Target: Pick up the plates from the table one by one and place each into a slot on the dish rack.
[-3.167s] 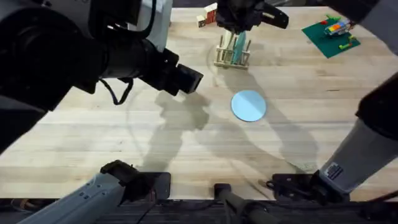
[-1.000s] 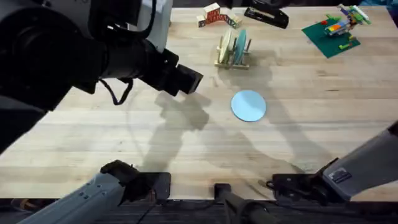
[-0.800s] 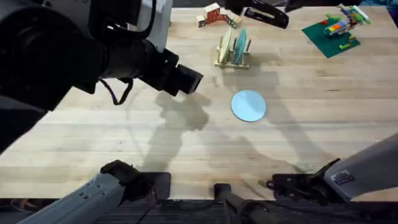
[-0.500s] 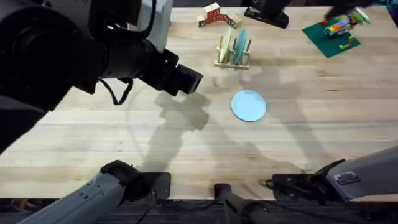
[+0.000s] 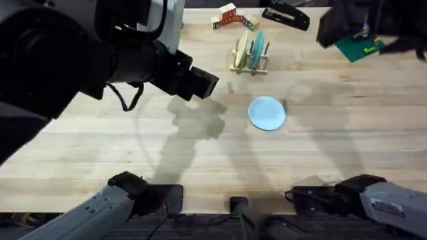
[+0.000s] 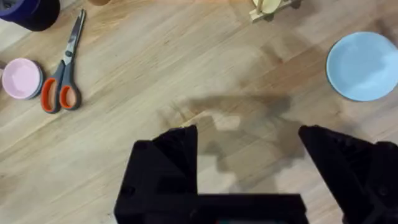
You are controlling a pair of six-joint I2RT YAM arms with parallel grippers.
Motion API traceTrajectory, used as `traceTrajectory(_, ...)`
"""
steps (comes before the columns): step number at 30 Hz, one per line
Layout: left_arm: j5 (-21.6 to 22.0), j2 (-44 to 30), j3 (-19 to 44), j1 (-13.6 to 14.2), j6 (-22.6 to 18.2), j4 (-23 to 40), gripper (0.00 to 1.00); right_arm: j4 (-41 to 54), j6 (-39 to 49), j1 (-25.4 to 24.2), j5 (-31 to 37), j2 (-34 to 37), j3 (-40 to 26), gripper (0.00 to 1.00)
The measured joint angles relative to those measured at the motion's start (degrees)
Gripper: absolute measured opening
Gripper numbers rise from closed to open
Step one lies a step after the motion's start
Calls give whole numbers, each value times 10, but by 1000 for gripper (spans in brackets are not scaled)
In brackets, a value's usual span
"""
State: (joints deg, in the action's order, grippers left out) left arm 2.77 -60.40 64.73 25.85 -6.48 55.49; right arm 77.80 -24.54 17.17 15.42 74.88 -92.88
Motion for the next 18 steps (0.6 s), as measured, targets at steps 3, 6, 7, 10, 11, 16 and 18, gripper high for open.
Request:
traceTrajectory(3,0,0,0,0,12,0,993,-24,23,-22,-37,-54,71,994)
traceTrajectory(6,-2,0,0,0,19,4,994,-29,53,-50,-82,-85,124,992)
traceTrajectory(7,-2,0,0,0,25,9,993,-28,89,-80,-127,-95,151,993)
traceTrajectory(10,-3,0,0,0,30,12,995,-27,116,-101,-152,-95,160,995)
traceTrajectory(11,-3,0,0,0,32,13,986,-27,124,-105,-157,-95,160,995)
traceTrajectory(16,-11,0,0,0,45,14,706,-27,151,-109,-172,-95,160,995)
traceTrajectory(18,-20,0,0,0,48,14,395,-27,156,-109,-174,-95,160,995)
